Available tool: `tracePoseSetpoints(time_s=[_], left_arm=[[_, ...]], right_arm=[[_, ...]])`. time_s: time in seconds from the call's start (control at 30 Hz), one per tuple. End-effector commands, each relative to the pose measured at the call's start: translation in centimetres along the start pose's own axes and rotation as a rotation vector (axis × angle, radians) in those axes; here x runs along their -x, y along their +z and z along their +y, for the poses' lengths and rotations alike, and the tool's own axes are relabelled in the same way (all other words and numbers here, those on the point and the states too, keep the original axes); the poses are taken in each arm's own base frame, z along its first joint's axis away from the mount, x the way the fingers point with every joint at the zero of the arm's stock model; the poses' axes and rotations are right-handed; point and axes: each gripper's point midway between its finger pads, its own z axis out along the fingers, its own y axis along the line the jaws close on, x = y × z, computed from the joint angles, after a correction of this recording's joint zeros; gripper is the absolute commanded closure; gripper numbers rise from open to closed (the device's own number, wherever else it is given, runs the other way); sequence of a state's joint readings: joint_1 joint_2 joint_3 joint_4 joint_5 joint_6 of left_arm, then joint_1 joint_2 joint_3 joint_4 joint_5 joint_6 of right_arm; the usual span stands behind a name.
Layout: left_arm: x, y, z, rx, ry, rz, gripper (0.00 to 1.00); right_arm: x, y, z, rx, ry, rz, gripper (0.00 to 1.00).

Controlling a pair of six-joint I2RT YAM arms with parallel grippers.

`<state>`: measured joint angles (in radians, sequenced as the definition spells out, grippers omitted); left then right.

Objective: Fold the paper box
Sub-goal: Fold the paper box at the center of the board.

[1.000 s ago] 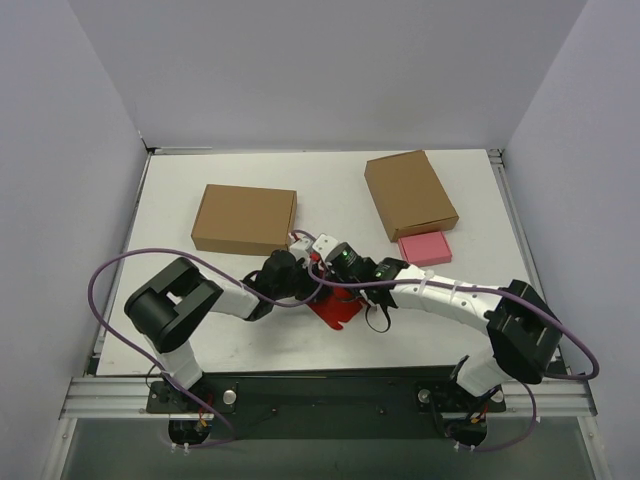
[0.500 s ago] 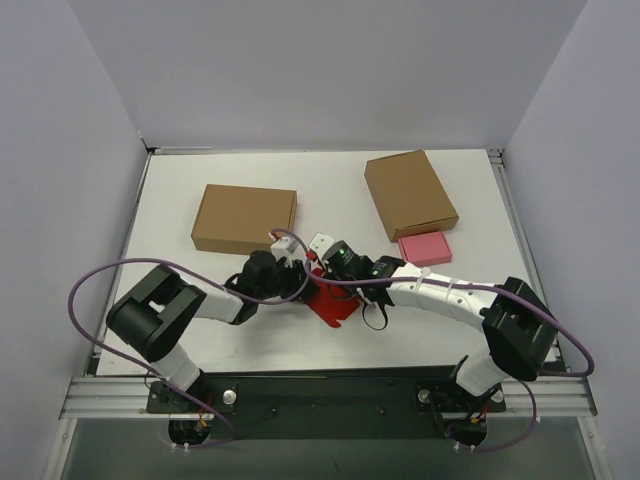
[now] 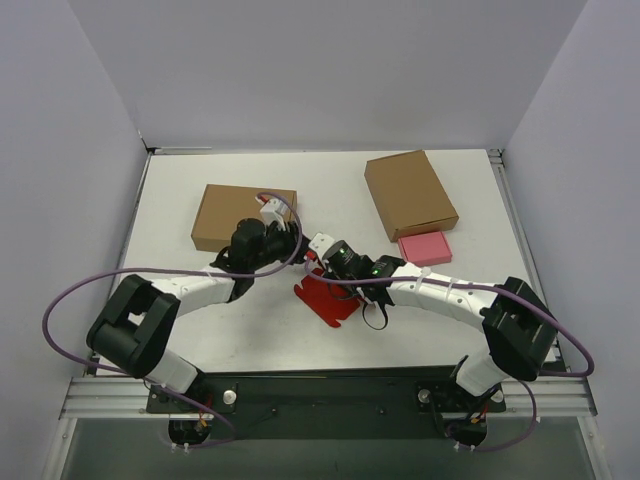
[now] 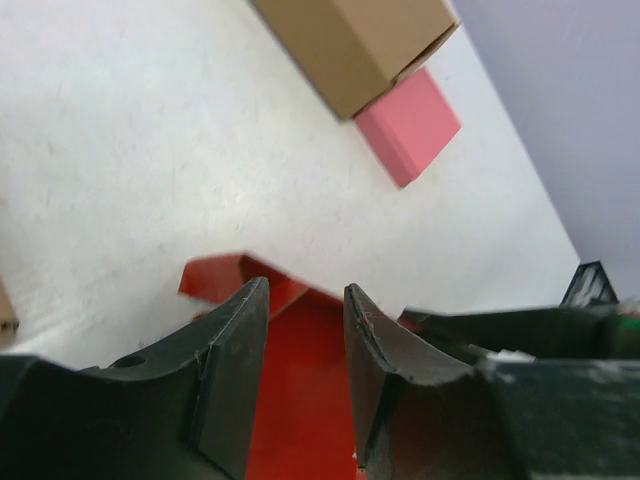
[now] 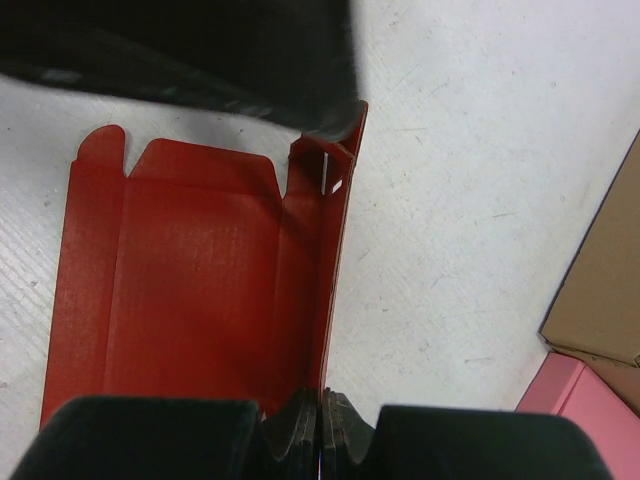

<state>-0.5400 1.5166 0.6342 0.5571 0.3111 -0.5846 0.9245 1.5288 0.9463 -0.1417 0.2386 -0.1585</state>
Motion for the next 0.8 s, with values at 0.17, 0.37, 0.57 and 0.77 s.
tracePoseSetpoints(time_s=[0.17, 0.37, 0.57, 0.77], left_arm=[[5.0, 2.0, -2.7, -0.061, -0.046, -0.081, 0.50], [3.2, 3.0, -3.4, -0.073, -0.095, -0.004, 0.50], [1.1, 3.9, -2.9, -0.035, -0.123, 0.062, 0.50], [0.0, 4.0, -2.1, 0.023, -0.112, 0.100, 0.51]], right_arm=[[-4.2, 0.5, 1.7, 0.080, -0.044, 0.156, 1.00], [-4.3, 0.5, 1.5, 0.069, -0.030, 0.155, 1.00], [-4.2, 0.5, 1.5, 0.067, -0.023, 0.148, 1.00], [-4.3, 0.5, 1.3, 0.064, -0.015, 0.146, 1.00]])
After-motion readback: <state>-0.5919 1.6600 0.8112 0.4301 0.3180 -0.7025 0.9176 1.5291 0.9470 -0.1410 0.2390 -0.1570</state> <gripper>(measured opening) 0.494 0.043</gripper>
